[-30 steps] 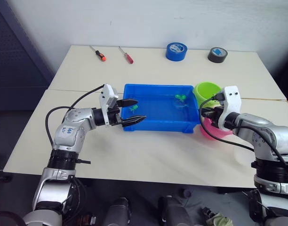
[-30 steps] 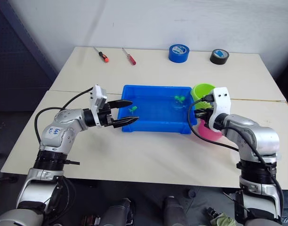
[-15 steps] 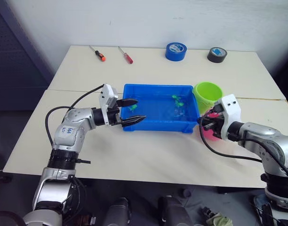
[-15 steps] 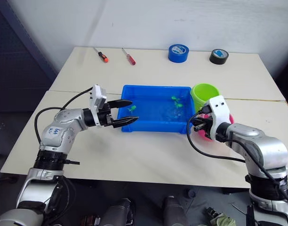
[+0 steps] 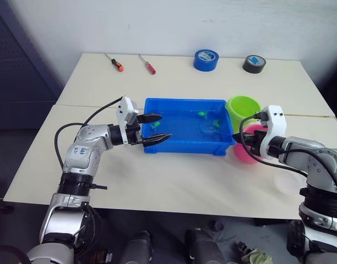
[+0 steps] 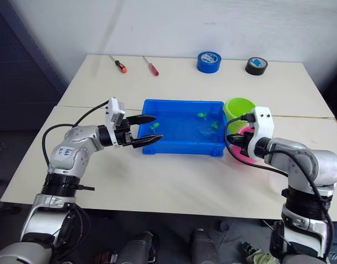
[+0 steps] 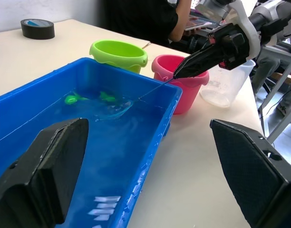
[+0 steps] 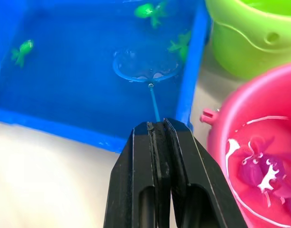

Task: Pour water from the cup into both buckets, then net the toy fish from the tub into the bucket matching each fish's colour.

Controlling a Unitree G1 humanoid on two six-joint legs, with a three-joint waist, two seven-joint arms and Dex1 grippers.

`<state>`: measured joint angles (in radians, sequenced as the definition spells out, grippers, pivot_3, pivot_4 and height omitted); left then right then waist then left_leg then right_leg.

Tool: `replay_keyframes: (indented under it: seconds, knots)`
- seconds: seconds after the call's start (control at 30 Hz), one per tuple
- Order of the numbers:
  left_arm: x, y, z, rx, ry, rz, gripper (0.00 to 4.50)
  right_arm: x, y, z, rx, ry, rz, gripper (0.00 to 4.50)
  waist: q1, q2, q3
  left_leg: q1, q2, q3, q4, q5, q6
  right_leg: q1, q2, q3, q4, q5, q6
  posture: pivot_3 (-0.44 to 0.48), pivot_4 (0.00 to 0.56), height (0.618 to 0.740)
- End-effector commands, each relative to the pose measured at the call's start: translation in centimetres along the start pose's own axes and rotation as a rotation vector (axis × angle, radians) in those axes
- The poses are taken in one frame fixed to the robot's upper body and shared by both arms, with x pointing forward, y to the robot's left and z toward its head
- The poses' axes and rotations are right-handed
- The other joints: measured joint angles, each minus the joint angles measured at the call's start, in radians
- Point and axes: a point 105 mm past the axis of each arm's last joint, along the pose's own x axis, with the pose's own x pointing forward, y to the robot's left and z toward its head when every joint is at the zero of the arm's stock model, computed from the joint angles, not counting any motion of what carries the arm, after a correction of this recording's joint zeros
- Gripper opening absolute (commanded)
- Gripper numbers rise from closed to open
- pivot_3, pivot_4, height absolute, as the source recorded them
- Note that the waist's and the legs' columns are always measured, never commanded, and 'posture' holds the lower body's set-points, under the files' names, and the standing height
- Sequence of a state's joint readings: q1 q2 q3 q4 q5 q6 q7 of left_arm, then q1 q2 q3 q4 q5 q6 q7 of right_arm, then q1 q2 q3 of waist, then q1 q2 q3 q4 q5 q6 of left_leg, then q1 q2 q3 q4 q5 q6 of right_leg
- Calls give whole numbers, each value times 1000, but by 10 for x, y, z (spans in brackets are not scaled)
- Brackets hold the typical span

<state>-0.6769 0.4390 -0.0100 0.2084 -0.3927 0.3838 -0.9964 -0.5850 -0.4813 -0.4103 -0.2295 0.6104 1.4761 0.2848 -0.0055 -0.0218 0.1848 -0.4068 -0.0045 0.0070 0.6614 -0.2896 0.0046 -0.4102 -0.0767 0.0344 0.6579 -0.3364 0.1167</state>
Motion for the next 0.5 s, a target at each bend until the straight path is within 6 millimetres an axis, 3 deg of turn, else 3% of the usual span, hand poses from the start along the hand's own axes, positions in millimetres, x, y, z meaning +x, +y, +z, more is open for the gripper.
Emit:
replay_keyframes:
  seconds: [0.03,0.3,0.5]
  knots:
    - [-3,1,11,48,-26,9,4471,-7,10,8,53,-19,49,0,0,0,0,0,0,0,0,0,0,0,0,0,0,0,0,0,150,740]
    - [-3,3,9,47,-28,18,4471,-5,17,6,82,-16,72,0,0,0,0,0,0,0,0,0,0,0,0,0,0,0,0,0,150,740]
    - [-3,5,9,47,-32,22,4471,-6,1,8,67,-22,-47,0,-1,0,0,0,0,0,0,0,0,0,0,0,0,0,0,0,150,740]
